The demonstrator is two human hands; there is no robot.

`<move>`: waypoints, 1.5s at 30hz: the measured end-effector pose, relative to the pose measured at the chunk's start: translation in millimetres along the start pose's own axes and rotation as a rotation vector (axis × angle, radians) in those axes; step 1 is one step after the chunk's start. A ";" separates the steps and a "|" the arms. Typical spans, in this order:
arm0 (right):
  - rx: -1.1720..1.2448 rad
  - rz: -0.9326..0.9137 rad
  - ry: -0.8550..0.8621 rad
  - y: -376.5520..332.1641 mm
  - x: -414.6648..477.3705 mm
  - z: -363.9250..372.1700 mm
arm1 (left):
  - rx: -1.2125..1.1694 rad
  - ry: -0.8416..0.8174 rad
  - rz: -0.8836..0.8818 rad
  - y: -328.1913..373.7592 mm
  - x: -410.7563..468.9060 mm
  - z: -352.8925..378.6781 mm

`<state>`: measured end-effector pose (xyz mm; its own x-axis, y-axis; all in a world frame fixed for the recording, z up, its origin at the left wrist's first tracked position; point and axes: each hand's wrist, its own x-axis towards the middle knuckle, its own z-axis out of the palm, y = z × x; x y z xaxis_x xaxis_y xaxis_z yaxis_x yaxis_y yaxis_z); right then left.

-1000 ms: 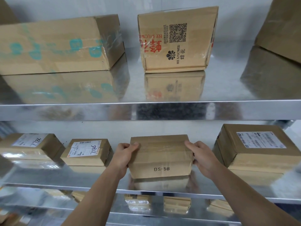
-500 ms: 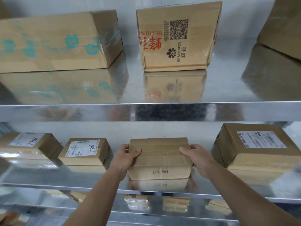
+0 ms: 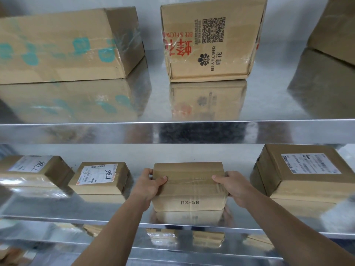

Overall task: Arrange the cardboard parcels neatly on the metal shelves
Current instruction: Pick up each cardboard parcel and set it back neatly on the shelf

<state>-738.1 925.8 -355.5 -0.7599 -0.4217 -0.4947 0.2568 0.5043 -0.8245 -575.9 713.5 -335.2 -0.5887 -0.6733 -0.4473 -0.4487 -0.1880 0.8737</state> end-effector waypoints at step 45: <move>0.223 -0.130 0.078 -14.5 -24.1 13.7 | 0.075 0.106 0.113 -2.7 -11.2 10.5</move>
<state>-715.3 918.4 -335.5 -0.8364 -0.4087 -0.3652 0.2727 0.2675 -0.9241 -575.1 729.1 -334.5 -0.5657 -0.7599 -0.3203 -0.4347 -0.0552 0.8989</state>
